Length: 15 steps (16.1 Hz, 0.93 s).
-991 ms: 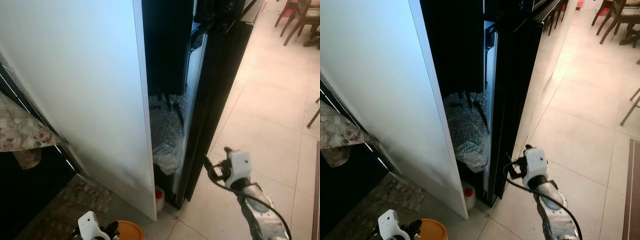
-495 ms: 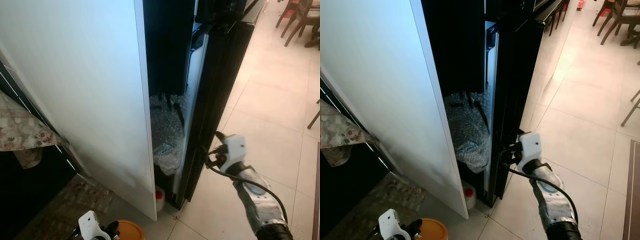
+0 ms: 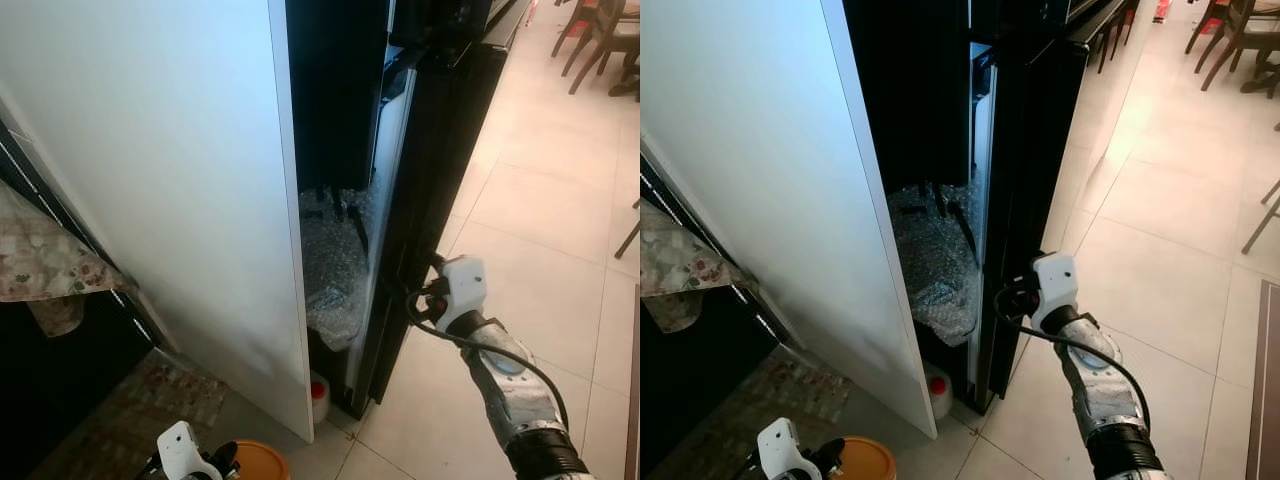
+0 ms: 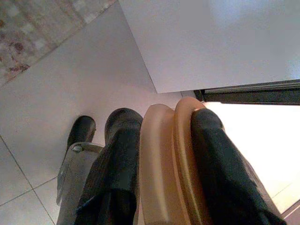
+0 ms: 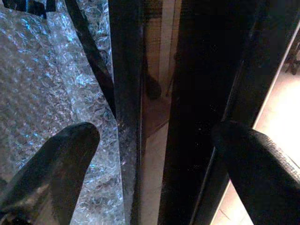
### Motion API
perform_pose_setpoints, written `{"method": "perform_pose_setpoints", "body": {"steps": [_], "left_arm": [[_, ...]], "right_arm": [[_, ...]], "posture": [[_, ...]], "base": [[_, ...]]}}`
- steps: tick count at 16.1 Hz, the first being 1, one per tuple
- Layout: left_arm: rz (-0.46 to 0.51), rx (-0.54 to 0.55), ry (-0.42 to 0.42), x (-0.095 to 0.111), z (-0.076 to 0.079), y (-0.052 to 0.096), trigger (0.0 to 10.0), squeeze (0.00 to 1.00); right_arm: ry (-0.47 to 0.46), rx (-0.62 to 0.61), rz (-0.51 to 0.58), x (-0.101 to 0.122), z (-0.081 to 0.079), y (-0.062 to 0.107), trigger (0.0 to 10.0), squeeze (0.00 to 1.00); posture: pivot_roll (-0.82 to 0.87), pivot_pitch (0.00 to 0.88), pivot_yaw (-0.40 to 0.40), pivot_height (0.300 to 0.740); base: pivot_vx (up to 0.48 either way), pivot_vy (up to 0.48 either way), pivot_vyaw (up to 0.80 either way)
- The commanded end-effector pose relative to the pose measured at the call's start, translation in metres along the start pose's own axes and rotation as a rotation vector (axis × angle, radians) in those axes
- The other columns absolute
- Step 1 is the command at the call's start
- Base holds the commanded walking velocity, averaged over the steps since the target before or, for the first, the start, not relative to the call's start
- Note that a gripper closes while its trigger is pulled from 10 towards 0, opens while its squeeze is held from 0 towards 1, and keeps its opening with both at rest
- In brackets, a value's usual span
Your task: Restocking fridge
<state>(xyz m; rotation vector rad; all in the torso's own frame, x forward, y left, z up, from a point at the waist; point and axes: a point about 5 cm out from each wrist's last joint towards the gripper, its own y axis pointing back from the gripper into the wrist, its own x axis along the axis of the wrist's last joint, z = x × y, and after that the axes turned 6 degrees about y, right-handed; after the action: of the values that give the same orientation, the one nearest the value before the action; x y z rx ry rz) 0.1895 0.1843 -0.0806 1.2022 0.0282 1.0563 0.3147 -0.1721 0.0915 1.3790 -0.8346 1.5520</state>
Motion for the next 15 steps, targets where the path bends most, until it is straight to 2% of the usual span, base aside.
{"method": "perform_pose_setpoints", "body": {"steps": [1,10,15], "left_arm": [[-0.001,0.017,-0.009,-0.002,-0.004,0.001,10.0,0.0],[-0.002,0.021,-0.016,-0.001,-0.006,0.001,10.0,0.0],[-0.005,0.02,-0.022,-0.002,-0.006,0.001,10.0,0.0]], "right_arm": [[0.016,0.003,0.015,0.005,0.001,-0.005,10.0,0.0],[0.053,-0.089,0.013,0.004,0.015,-0.004,10.0,0.0],[0.07,-0.203,-0.029,-0.008,0.03,0.013,10.0,0.0]], "posture": [[-0.09,0.007,0.036,0.74],[-0.09,0.008,0.042,0.74],[-0.1,0.009,0.044,0.74]], "base": [[0.0,0.0,0.0],[0.0,0.0,0.0],[0.0,0.0,0.0]]}}
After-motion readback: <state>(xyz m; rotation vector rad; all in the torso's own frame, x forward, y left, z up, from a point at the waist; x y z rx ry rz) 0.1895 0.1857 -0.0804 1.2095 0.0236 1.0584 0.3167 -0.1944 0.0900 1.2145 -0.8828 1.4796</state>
